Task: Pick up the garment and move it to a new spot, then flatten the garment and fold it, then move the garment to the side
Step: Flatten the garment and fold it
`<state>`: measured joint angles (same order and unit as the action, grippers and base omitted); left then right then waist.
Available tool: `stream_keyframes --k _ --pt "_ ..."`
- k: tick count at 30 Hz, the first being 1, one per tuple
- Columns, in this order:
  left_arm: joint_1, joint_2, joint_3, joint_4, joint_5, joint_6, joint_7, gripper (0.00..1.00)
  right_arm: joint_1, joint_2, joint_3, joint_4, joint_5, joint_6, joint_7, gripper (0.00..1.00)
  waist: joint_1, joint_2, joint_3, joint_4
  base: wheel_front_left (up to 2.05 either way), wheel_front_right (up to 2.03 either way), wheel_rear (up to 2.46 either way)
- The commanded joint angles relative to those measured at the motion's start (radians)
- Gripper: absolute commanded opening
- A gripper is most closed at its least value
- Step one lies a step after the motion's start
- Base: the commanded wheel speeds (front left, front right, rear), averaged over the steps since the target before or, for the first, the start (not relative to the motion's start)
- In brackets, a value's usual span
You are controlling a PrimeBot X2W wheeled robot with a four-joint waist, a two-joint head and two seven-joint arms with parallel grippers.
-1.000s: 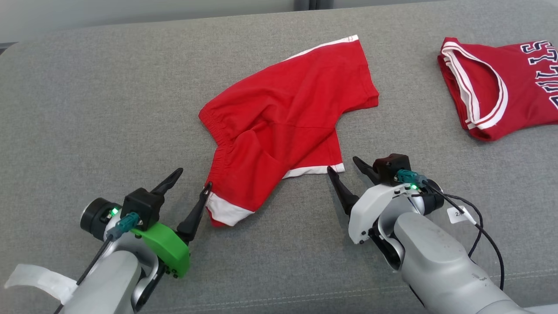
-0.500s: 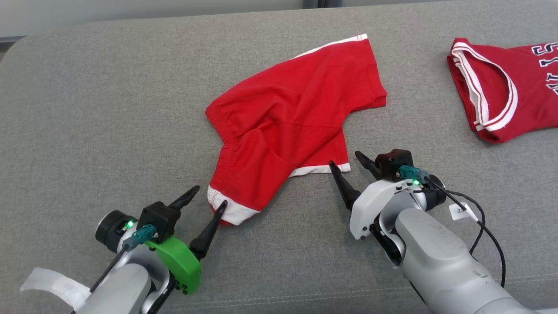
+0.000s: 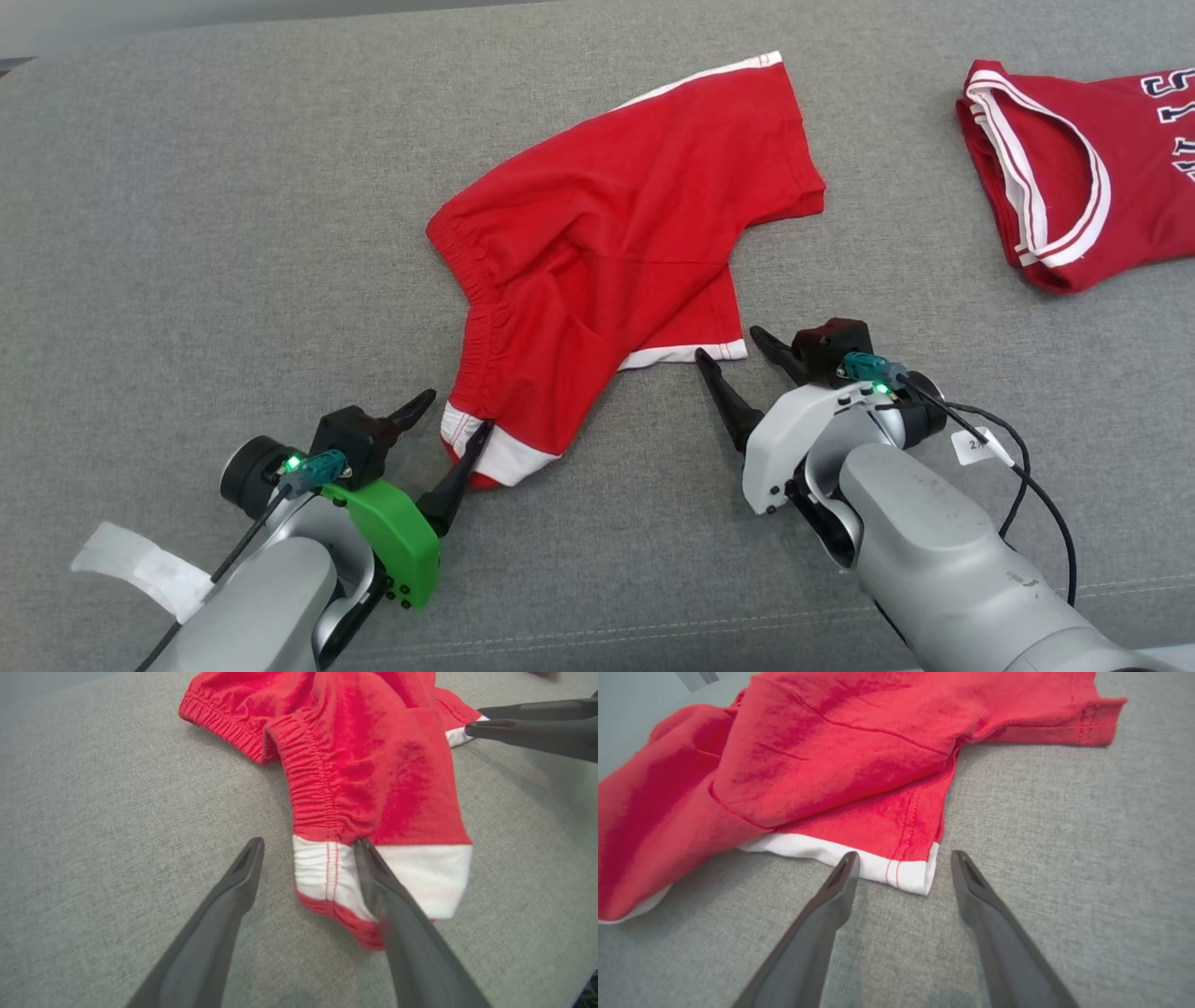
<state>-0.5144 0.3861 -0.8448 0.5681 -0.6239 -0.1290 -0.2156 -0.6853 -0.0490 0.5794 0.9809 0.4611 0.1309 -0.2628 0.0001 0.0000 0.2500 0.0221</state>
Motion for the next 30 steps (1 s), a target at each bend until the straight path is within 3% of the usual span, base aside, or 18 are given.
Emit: stream_keyframes --k 1,3,12,15,25,30 --pt "-0.024 -0.006 -0.024 0.009 -0.021 -0.002 -0.007 0.64 -0.016 -0.003 0.011 0.006 0.014 0.0 -0.004 0.62 -0.0001 0.0 0.003 0.004 0.0 0.0 0.0" --pt "-0.043 -0.004 -0.053 0.018 -0.039 -0.002 -0.01 0.0 -0.023 -0.003 0.023 0.004 0.024 0.0 -0.004 0.0 -0.0001 0.0 0.006 0.008 0.0 0.0 0.0" --pt "-0.073 0.019 -0.082 0.029 -0.058 -0.002 -0.044 0.0 -0.02 -0.003 0.008 -0.019 0.018 0.0 -0.004 0.0 -0.0001 0.0 -0.01 0.021 0.0 0.0 0.0" --pt "-0.059 0.025 -0.052 0.005 -0.049 -0.001 -0.049 0.0 -0.002 -0.008 -0.024 -0.045 0.004 0.0 -0.004 0.0 -0.0001 0.0 -0.026 0.023 0.0 0.0 0.0" --pt "0.039 0.076 0.152 -0.189 0.036 0.068 -0.049 0.0 0.066 -0.091 -0.074 -0.231 0.045 0.0 -0.004 0.0 -0.0001 0.0 -0.095 -0.005 0.0 0.0 0.0" --pt "0.044 0.1 0.203 -0.251 0.054 0.063 -0.049 0.0 0.055 -0.128 -0.039 -0.302 0.115 0.0 0.0 0.0 -0.0001 0.0 -0.114 -0.022 0.0 0.0 0.0"
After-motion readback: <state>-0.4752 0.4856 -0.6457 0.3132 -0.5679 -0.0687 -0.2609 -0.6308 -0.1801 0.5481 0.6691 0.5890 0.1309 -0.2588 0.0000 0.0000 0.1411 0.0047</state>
